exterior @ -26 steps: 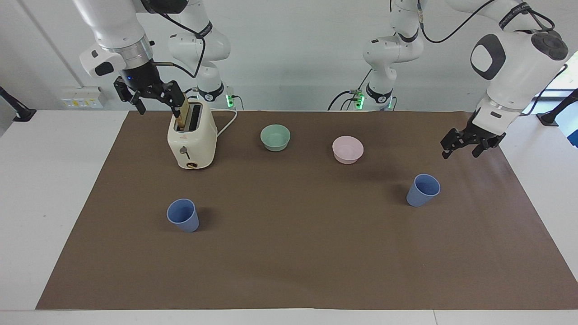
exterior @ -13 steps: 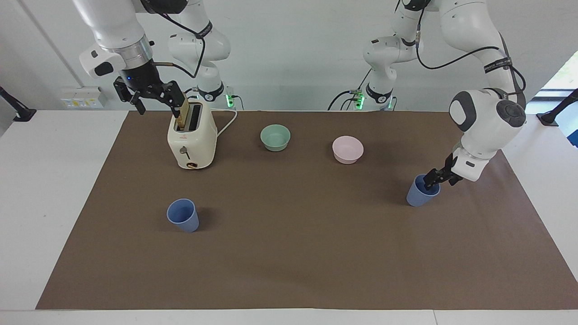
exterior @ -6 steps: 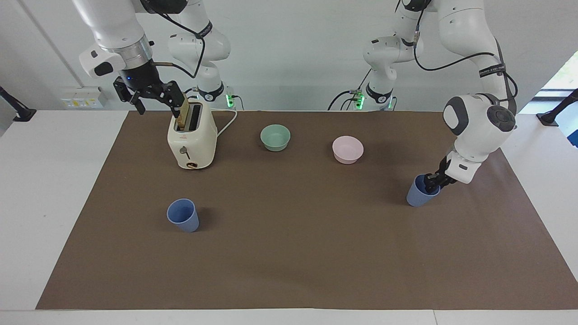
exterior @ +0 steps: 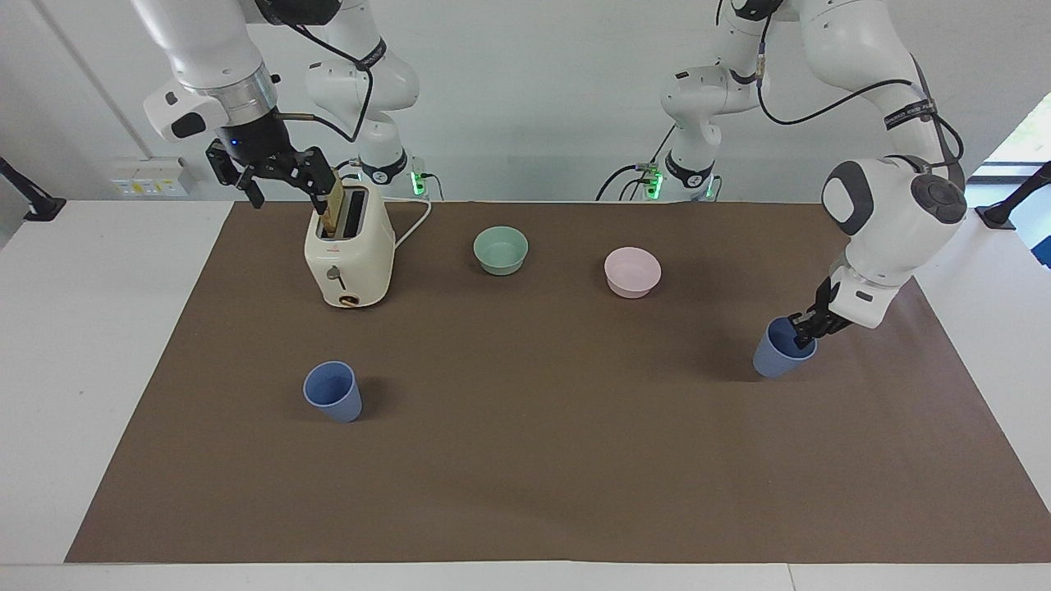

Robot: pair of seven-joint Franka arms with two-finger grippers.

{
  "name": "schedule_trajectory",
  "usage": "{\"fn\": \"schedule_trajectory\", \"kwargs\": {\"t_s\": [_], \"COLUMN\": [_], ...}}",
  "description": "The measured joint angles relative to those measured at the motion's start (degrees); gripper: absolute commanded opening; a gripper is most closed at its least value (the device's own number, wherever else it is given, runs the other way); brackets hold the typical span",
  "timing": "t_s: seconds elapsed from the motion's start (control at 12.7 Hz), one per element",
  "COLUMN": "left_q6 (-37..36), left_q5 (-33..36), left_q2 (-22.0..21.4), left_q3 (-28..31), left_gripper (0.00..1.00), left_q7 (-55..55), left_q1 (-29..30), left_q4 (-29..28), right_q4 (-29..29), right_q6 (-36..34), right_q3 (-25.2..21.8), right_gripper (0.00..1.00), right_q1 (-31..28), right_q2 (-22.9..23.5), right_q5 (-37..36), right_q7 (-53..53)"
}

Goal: Stack blue cups with both arms
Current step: 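Reach the left gripper to the blue cup and grasp it, then carry the blue cup with the left gripper toward the table center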

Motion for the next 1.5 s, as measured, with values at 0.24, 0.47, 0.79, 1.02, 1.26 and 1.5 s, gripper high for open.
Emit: {"fn": "schedule_trajectory", "kwargs": {"t_s": [0.24, 0.47, 0.79, 1.02, 1.26, 1.5], "left_q6": [-6.02, -8.8, -8.32, -4.72, 0.37, 5.67], "left_q5": [-0.63, -0.75, -0.78, -0.78, -0.78, -0.78], "left_q2": [-0.41, -0.56, -0.48, 0.65, 3.36, 5.99], "left_q3": [-2.07, -2.75, -3.11, -3.2, -3.22, -3.13], "left_gripper": [0.0, 0.0, 0.0, 0.0, 0.0, 0.0], "left_q7": [-6.35, -17.58, -31.41, -37.76, -39.62, -39.87], "left_q1": [-0.93, -7.59, -18.83, -24.74, -28.1, -28.63], "left_q4": [5.43, 8.73, 8.82, 7.94, 5.49, 3.78], "right_q4": [0.0, 0.0, 0.0, 0.0, 0.0, 0.0], "right_q6": [0.0, 0.0, 0.0, 0.0, 0.0, 0.0], "right_q3": [0.0, -0.02, -0.08, -0.08, -0.08, -0.08], "right_gripper": [1.0, 1.0, 1.0, 1.0, 1.0, 1.0], "right_q1": [0.0, -0.06, -0.46, -0.48, -0.49, -0.51], "right_q2": [0.0, 0.0, 0.0, 0.0, 0.0, 0.0], "right_q5": [0.0, 0.0, 0.0, 0.0, 0.0, 0.0], "right_q7": [0.0, 0.0, 0.0, 0.0, 0.0, 0.0]}}
